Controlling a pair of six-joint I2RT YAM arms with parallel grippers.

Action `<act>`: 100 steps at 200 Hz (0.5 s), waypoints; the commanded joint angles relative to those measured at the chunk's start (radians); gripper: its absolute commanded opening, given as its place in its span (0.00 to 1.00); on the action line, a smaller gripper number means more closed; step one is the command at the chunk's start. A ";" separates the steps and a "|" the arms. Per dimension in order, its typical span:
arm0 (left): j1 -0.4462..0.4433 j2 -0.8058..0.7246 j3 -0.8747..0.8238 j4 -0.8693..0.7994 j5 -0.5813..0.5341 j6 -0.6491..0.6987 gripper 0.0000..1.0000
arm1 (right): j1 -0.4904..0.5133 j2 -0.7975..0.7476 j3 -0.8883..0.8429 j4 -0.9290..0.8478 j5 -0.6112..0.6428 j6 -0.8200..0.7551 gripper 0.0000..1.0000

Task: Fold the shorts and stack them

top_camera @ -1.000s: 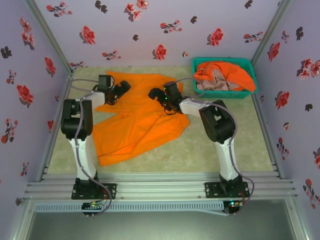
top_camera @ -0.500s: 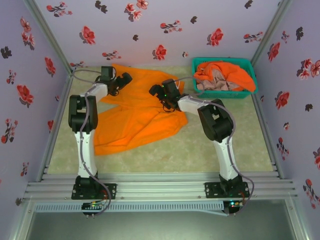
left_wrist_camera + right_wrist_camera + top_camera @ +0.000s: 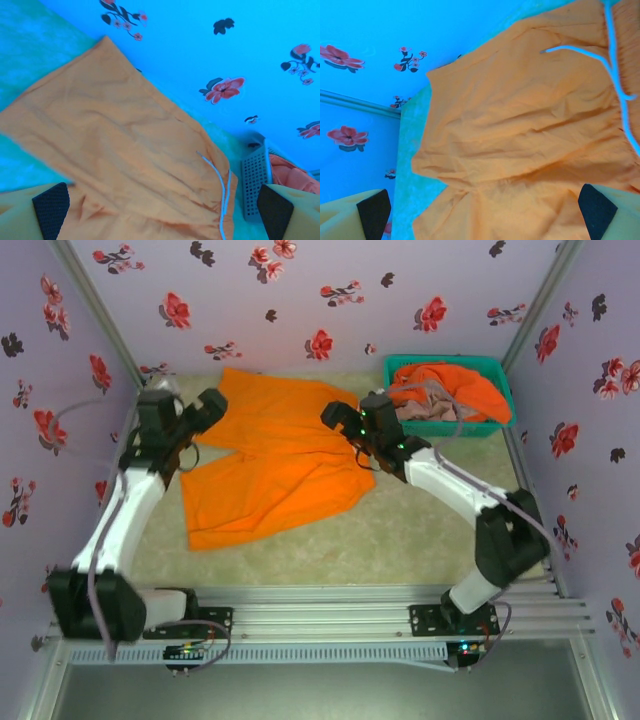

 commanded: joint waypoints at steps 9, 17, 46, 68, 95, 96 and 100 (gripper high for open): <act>0.005 -0.145 -0.223 -0.266 -0.090 -0.100 0.99 | 0.009 -0.103 -0.185 -0.110 0.080 -0.008 0.99; 0.003 -0.194 -0.258 -0.312 -0.092 -0.131 0.99 | 0.009 -0.127 -0.225 -0.115 0.084 0.001 0.98; -0.034 -0.327 -0.366 -0.482 -0.153 -0.267 0.98 | 0.009 -0.171 -0.345 -0.087 0.078 0.060 0.97; -0.065 -0.353 -0.397 -0.625 -0.281 -0.342 0.98 | 0.008 -0.163 -0.392 -0.092 0.080 0.119 0.94; -0.065 -0.341 -0.437 -0.644 -0.319 -0.404 0.95 | 0.007 -0.140 -0.430 -0.066 0.069 0.160 0.92; -0.066 -0.340 -0.438 -0.642 -0.320 -0.407 0.94 | 0.008 -0.139 -0.431 -0.065 0.069 0.161 0.92; -0.067 -0.337 -0.447 -0.638 -0.323 -0.417 0.93 | 0.008 -0.135 -0.433 -0.066 0.072 0.164 0.92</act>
